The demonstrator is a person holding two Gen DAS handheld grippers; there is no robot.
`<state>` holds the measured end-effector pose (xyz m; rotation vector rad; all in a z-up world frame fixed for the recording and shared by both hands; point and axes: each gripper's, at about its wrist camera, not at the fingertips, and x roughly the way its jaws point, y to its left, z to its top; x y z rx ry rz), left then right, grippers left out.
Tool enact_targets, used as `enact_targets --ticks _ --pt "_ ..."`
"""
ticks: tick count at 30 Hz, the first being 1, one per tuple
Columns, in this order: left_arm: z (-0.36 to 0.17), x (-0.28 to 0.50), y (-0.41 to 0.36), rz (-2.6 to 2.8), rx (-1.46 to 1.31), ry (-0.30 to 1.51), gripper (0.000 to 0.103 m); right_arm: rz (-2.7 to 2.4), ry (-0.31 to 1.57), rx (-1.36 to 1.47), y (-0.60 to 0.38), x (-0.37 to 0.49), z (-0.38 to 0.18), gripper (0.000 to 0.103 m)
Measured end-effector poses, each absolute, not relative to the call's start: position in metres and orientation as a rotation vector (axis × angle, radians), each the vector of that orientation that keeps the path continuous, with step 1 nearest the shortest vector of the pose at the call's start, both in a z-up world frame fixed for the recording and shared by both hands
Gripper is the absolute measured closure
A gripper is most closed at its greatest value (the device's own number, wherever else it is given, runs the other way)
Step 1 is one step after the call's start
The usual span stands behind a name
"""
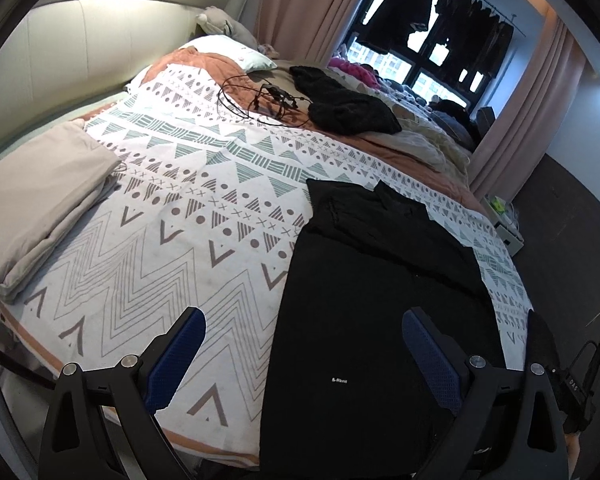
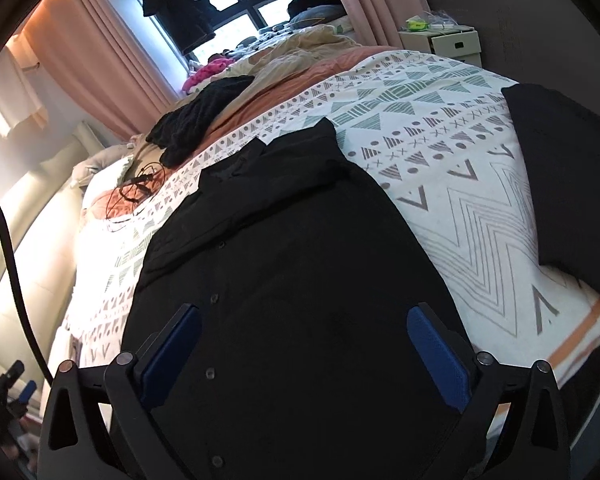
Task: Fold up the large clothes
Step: 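Smooth the folded shirt strip with both grippers and move toward the hem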
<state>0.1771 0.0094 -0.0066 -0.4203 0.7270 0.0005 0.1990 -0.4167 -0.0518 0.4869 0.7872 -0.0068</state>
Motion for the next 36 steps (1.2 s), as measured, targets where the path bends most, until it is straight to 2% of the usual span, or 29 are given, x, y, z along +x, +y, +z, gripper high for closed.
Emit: enact_targets --ticks 21,23,28,33,36 --pt "-0.063 0.112 0.019 -0.021 -0.409 0.786 0.002 -0.066 0.769 0.602 -0.475 0.086 -0.101 0.0" --pt "-0.072 0.113 0.017 -0.036 -0.419 0.802 0.006 -0.06 0.776 0.632 -0.482 0.082 -0.111 0.002" --pt "-0.099 0.121 0.008 -0.085 -0.442 0.875 0.031 -0.018 0.783 0.679 -0.488 0.073 -0.13 0.012" --pt "-0.125 0.129 0.0 -0.119 -0.478 0.932 0.048 0.028 0.793 0.72 -0.49 0.076 -0.146 0.021" --pt "-0.138 0.133 0.0 -0.134 -0.519 0.964 0.053 0.046 0.808 0.737 -0.488 0.082 -0.155 0.026"
